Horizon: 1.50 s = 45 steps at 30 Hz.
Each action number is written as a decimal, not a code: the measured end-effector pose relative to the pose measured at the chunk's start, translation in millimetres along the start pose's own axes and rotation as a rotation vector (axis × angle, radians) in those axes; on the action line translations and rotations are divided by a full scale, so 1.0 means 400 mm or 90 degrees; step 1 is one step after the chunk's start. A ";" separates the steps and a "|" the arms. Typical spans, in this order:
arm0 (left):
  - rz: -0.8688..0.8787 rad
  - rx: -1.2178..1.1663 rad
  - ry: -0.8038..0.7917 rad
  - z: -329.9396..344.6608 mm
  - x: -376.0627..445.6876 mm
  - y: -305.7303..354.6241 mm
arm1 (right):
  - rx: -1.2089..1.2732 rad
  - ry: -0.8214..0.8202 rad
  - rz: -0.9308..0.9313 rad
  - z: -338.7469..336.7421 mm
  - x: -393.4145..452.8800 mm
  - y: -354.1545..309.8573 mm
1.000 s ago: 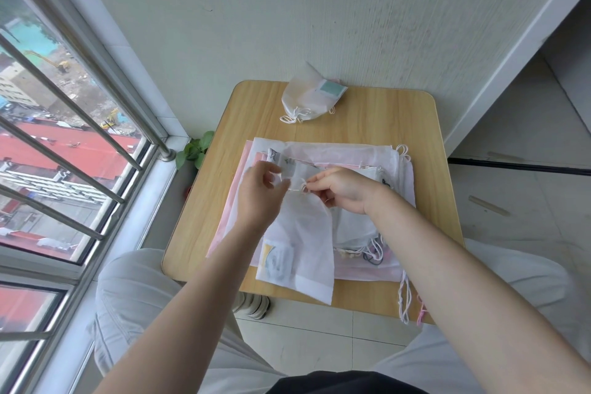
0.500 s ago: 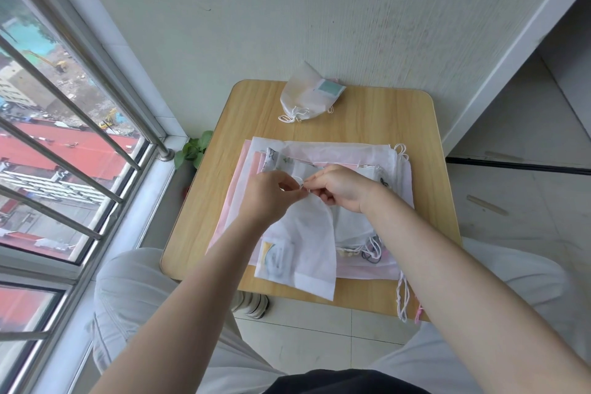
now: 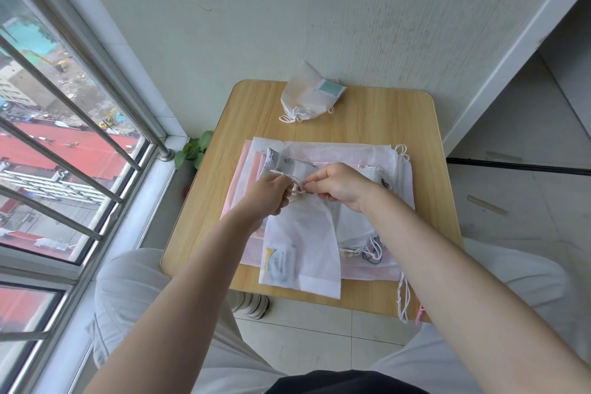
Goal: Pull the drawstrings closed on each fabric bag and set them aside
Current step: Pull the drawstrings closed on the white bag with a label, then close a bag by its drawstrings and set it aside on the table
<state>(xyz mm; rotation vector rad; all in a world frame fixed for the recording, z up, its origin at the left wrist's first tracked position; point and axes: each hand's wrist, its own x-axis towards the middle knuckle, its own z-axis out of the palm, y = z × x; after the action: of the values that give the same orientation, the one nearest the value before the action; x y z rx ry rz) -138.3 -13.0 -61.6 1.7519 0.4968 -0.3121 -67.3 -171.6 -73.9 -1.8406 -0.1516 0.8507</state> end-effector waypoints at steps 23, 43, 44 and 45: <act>0.129 0.339 0.195 -0.058 0.045 -0.048 | -0.140 0.163 -0.114 -0.023 0.033 0.001; 0.067 0.231 0.142 -0.036 0.157 0.095 | -0.561 0.263 0.040 -0.126 0.080 -0.102; 0.047 0.225 0.147 -0.036 0.169 0.109 | -0.568 0.307 0.022 -0.131 0.095 -0.120; 0.035 0.201 0.156 -0.035 0.184 0.127 | -0.559 0.344 -0.009 -0.137 0.111 -0.141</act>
<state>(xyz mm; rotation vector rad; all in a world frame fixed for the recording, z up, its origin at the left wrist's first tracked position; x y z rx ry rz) -50.1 3.3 -49.0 2.1225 0.5984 -0.1419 14.7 -167.9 -36.6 -2.8169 -0.2116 0.2317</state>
